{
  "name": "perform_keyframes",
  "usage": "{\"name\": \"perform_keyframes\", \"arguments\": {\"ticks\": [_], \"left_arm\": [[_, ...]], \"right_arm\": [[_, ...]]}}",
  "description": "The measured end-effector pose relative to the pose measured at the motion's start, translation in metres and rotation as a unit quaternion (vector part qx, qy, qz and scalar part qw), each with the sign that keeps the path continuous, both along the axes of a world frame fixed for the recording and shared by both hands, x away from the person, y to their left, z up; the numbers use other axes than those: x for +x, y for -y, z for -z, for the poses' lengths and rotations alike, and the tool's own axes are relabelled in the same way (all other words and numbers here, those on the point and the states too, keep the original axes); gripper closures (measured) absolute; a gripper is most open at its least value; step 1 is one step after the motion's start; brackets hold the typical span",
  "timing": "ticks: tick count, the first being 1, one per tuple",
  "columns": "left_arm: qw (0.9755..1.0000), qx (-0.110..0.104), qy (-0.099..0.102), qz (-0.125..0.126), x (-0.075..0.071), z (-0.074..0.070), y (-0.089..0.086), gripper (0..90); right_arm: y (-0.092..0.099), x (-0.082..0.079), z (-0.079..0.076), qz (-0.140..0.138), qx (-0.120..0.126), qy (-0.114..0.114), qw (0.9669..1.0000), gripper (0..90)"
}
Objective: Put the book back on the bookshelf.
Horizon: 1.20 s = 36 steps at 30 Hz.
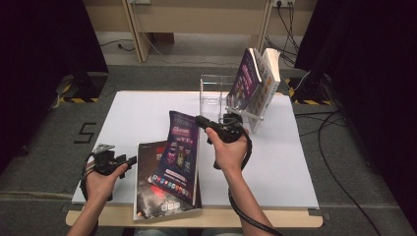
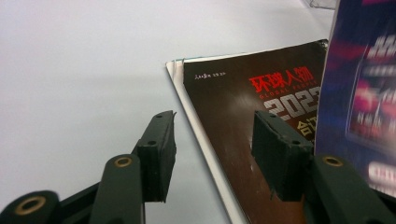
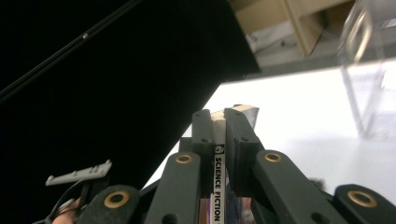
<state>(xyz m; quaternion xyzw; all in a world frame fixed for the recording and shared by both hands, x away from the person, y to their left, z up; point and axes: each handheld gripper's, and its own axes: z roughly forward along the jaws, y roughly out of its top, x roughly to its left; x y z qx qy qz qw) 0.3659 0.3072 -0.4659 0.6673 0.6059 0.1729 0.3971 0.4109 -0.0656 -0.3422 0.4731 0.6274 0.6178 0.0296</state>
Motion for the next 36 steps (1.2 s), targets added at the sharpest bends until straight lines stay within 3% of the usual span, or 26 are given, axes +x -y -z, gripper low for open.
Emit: {"name": "perform_keyframes", "arguments": {"ticks": [6, 14, 27, 36], "left_arm": [[1.0000, -0.001, 0.002, 0.003, 0.000, 0.001, 0.002, 49.5], [1.0000, -0.004, 0.003, 0.002, -0.001, 0.002, 0.001, 50.3], [0.9999, -0.009, 0.006, -0.001, -0.002, 0.002, -0.001, 51.4], [0.9999, -0.010, 0.005, -0.001, -0.001, 0.003, -0.001, 52.3]], "right_arm": [[0.008, 0.001, -0.013, 0.032, -0.015, 0.038, 0.9987, 83.7], [0.018, -0.001, -0.034, 0.068, -0.031, 0.093, 0.9929, 83.7], [0.040, 0.001, -0.062, 0.104, -0.022, 0.130, 0.9858, 83.8], [0.056, 0.011, -0.068, 0.127, -0.029, 0.125, 0.9835, 83.8]]}}
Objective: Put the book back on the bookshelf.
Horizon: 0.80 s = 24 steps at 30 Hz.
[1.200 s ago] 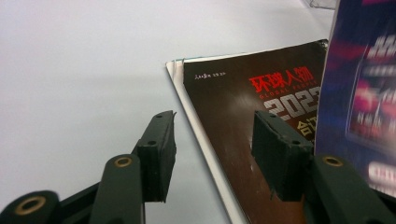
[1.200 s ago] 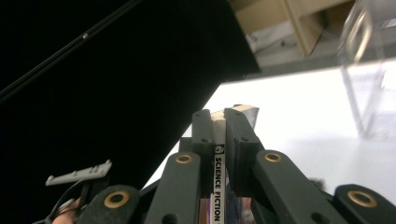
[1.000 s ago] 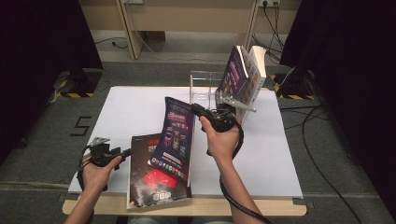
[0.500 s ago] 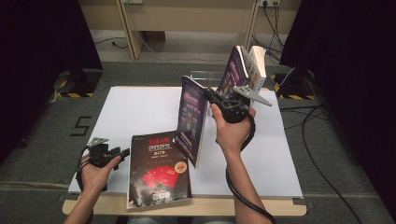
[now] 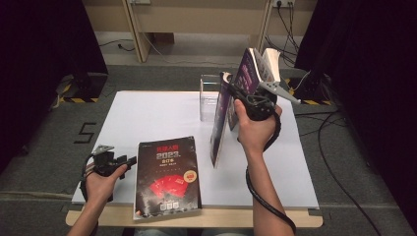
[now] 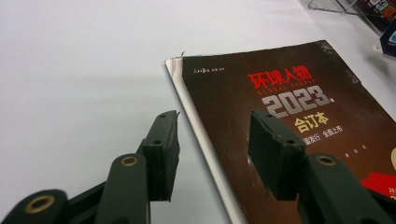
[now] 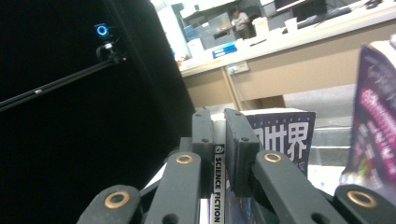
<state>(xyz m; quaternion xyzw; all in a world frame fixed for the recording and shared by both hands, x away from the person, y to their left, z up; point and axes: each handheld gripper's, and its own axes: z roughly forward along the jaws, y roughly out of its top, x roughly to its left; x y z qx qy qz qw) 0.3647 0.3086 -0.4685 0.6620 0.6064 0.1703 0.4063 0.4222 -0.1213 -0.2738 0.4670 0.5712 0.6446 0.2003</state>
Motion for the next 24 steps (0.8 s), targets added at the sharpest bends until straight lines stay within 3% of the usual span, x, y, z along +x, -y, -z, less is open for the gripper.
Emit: {"name": "perform_keyframes", "arguments": {"ticks": [15, 24], "left_arm": [[1.0000, -0.002, 0.000, 0.001, 0.001, 0.002, 0.001, 53.1], [1.0000, -0.004, -0.001, 0.000, 0.001, 0.003, 0.001, 53.5]], "right_arm": [[0.023, 0.008, -0.030, 0.044, -0.010, 0.036, 0.9983, 83.8], [0.030, 0.018, -0.034, 0.064, -0.011, 0.050, 0.9967, 83.8]]}}
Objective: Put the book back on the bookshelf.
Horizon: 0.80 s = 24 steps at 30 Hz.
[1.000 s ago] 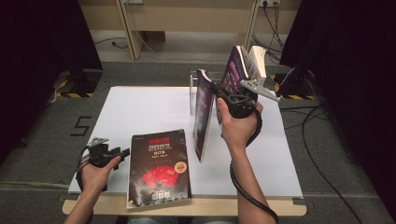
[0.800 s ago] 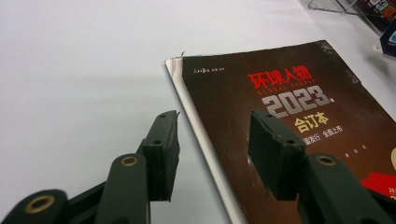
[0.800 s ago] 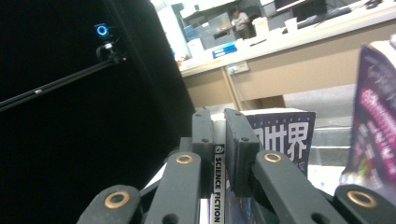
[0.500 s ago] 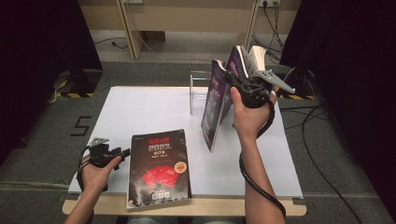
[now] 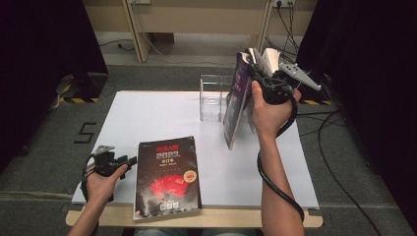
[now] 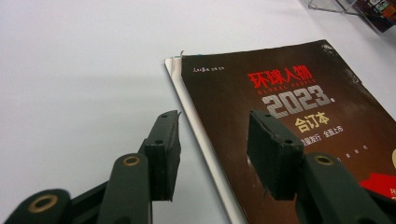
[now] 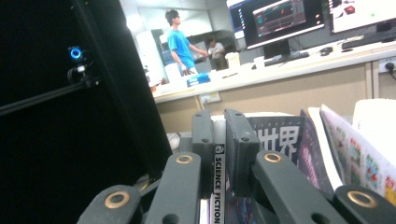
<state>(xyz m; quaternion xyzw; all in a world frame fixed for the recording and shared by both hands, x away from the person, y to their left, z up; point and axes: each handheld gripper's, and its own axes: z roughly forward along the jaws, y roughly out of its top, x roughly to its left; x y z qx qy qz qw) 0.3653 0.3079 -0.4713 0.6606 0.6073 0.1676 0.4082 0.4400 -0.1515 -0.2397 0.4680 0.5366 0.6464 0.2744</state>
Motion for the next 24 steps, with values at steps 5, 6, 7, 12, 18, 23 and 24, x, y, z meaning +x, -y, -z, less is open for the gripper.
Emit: {"name": "perform_keyframes", "arguments": {"ticks": [5, 6, 7, 12, 18, 23, 24], "left_arm": [[1.0000, -0.001, -0.002, 0.001, 0.001, 0.001, 0.000, 53.6], [1.0000, -0.002, -0.001, 0.001, 0.001, 0.001, 0.000, 53.7], [1.0000, -0.001, -0.001, 0.000, 0.001, 0.001, 0.000, 53.7], [1.0000, -0.002, -0.001, -0.001, 0.000, 0.001, -0.001, 53.7], [1.0000, -0.003, -0.002, -0.002, 0.001, 0.002, -0.001, 53.7], [1.0000, -0.003, -0.002, -0.002, 0.001, 0.002, -0.002, 53.8], [1.0000, -0.003, -0.002, -0.002, 0.001, 0.002, -0.002, 53.8]], "right_arm": [[0.004, 0.011, 0.000, 0.013, -0.002, 0.003, 0.9999, 83.7], [0.003, 0.015, 0.000, 0.013, -0.001, 0.003, 0.9999, 83.7], [0.003, 0.017, 0.000, 0.015, -0.002, 0.003, 0.9999, 83.8], [0.002, 0.034, 0.000, 0.023, -0.006, 0.001, 0.9997, 83.7], [-0.003, 0.055, -0.001, 0.032, -0.012, 0.002, 0.9994, 83.7], [-0.007, 0.068, 0.000, 0.045, -0.019, 0.005, 0.9988, 83.7], [-0.008, 0.071, 0.001, 0.046, -0.019, 0.005, 0.9987, 83.7]]}}
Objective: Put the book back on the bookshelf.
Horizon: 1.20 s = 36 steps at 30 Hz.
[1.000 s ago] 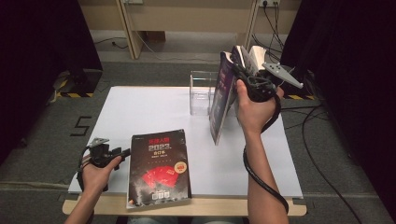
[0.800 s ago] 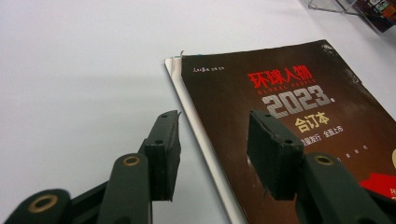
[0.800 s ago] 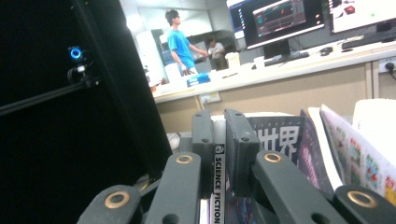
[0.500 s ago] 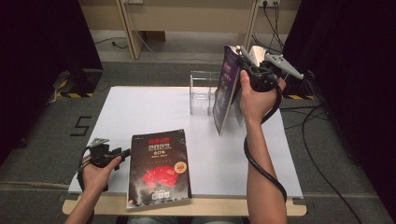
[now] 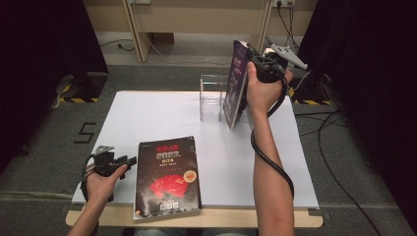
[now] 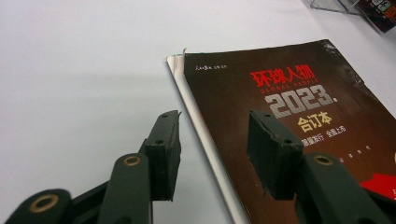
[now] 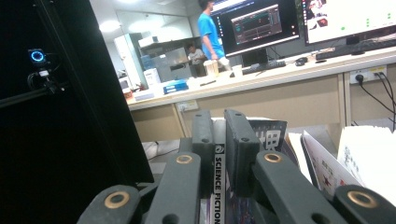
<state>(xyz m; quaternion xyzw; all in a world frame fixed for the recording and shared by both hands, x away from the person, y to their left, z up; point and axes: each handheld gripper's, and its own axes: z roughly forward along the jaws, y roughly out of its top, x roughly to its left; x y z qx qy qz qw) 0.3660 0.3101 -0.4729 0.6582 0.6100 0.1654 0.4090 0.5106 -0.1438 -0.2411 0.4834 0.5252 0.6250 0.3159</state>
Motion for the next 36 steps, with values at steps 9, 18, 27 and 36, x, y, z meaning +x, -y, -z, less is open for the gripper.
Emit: {"name": "perform_keyframes", "arguments": {"ticks": [9, 18, 27, 36], "left_arm": [[1.0000, -0.004, 0.000, -0.002, 0.000, 0.001, -0.001, 54.0], [1.0000, -0.003, -0.004, -0.001, 0.000, 0.004, -0.001, 54.1], [1.0000, -0.004, -0.005, 0.000, -0.001, 0.004, 0.001, 54.2], [1.0000, -0.004, -0.006, 0.002, -0.001, 0.004, 0.002, 54.5]], "right_arm": [[-0.006, 0.025, 0.017, 0.018, -0.010, -0.012, 0.9997, 83.6], [-0.006, 0.011, 0.041, 0.028, -0.037, -0.014, 0.9988, 83.4], [-0.001, -0.021, 0.053, 0.028, -0.059, -0.005, 0.9979, 83.0], [0.012, -0.051, 0.068, 0.021, -0.060, -0.016, 0.9979, 83.0]]}}
